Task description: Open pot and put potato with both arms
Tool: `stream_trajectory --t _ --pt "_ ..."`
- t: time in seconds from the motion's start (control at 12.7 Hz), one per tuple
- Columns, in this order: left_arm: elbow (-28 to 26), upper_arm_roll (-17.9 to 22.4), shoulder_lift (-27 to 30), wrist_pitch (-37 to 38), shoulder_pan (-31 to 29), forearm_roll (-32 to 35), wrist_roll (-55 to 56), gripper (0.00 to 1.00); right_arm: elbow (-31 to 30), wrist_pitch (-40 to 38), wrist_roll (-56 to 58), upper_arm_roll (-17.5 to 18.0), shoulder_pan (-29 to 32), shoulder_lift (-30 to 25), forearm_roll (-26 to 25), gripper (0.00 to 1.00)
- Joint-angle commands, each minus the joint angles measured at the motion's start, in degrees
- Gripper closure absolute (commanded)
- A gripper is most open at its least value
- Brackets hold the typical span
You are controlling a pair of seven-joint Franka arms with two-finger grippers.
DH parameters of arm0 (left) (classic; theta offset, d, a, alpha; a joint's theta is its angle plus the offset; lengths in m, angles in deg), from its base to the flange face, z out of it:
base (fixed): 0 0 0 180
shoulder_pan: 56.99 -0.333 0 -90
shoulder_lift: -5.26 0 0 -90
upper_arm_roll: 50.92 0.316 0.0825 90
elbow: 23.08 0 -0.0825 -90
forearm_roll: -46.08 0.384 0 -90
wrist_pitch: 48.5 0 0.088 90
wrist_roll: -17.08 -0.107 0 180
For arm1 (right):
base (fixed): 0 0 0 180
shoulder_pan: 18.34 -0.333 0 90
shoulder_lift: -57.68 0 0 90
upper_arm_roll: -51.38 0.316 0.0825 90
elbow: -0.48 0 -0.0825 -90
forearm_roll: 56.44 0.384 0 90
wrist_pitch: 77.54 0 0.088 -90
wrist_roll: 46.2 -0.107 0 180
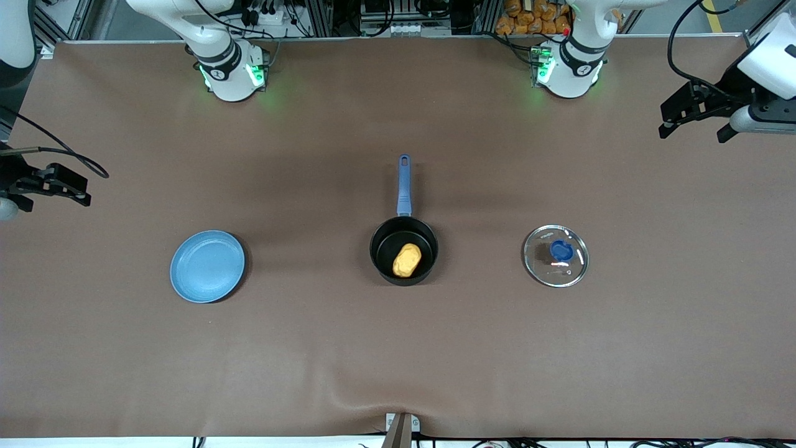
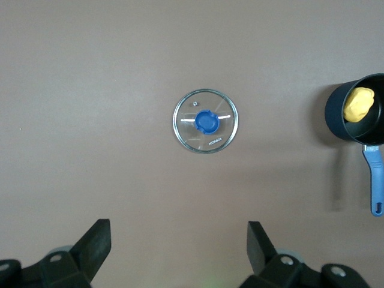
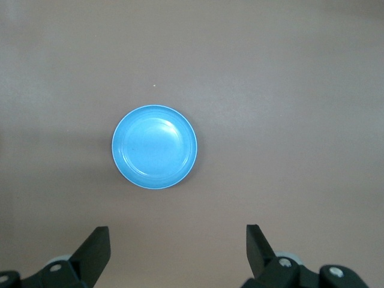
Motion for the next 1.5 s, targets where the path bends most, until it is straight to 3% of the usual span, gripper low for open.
stream_trajectory --t 0.0,0.47,0.71,1.42 --pt "1.1 -0.1 -1.1 1.1 -0.2 1.3 -0.4 0.0 -4.7 2.0 0.3 -0.7 -0.6 -3.8 1.1 0.0" --pt "1.7 -0.1 -2.2 0.6 -0.6 0.9 0.2 0.0 -4.9 2.2 0.4 -0.4 0.6 -4.0 1.5 0.0" --pt "2.7 0.0 -3.4 0.1 -0.7 0.7 1.1 0.0 -5.1 2.0 0.4 -0.5 0.7 -4.1 5.3 0.0" --pt "2.6 0.1 -4.3 -2.9 -0.9 1.3 1.1 0.0 -5.2 2.1 0.5 -0.6 0.5 -4.2 5.2 0.0"
